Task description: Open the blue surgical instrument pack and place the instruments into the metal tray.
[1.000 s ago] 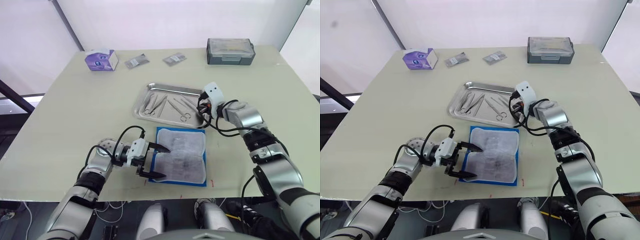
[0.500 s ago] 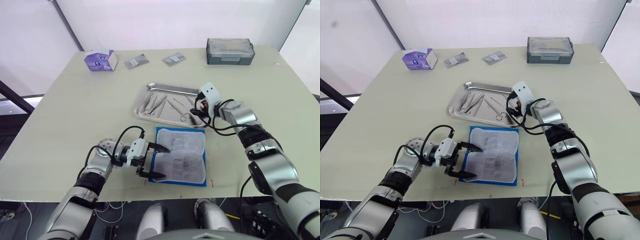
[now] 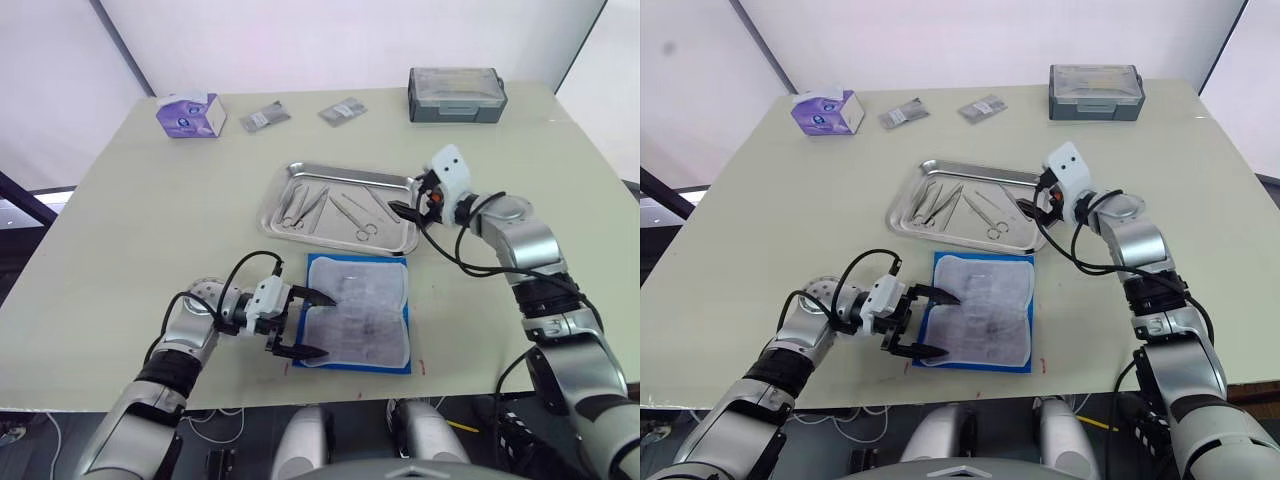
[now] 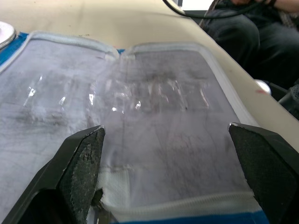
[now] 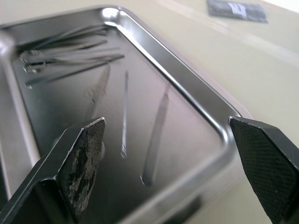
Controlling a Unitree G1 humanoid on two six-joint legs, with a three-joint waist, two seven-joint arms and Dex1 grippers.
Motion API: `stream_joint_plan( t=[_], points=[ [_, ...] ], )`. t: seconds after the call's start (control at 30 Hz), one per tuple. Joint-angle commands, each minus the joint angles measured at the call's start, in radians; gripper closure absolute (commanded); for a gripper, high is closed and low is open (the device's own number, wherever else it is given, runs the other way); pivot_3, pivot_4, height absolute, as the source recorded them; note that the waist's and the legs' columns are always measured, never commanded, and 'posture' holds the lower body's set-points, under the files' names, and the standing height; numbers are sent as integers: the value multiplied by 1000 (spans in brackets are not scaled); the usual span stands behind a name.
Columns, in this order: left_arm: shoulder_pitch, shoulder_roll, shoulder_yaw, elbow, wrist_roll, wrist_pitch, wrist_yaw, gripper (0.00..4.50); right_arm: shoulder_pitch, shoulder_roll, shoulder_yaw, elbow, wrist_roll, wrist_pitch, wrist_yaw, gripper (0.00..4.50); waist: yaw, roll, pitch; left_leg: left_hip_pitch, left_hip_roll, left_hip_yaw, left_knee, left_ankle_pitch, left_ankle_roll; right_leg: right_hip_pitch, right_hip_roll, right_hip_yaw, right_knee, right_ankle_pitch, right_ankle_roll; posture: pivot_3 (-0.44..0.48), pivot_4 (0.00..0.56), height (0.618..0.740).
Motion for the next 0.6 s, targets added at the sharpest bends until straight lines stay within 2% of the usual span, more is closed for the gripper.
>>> stream_joint_plan(
  t=[0.03,0.2,0.37,0.5,0.6],
  points=[
    [10,16,49,-86,-52,65,-25,0,46,-23,-45,-94,41,-53,26,91,0,-2,2,-1,0,0,0,0,0,0,0,-1,-1,0,0,0,150,731],
    [18,34,129,-193,-108,155,19,0,155,-44,-98,-185,106,-132,82,91,0,-13,10,-5,1,-1,0,0,0,-2,0,-3,-3,0,0,0,150,731],
    [37,81,291,-324,-192,315,176,0,336,-92,-182,-312,221,-164,171,91,2,-19,15,-12,1,-3,1,0,0,-6,-1,-4,-4,0,0,0,150,731],
    [111,118,412,-382,-204,405,312,0,454,-128,-245,-369,295,-161,210,91,0,-17,16,-11,1,-4,1,0,0,-7,-3,-3,-4,0,1,0,150,731],
    [181,143,489,-417,-213,439,355,0,526,-153,-286,-388,331,-160,229,91,-1,-19,17,-10,1,-4,2,0,0,-7,-3,-3,-3,1,1,0,150,731]
  ],
)
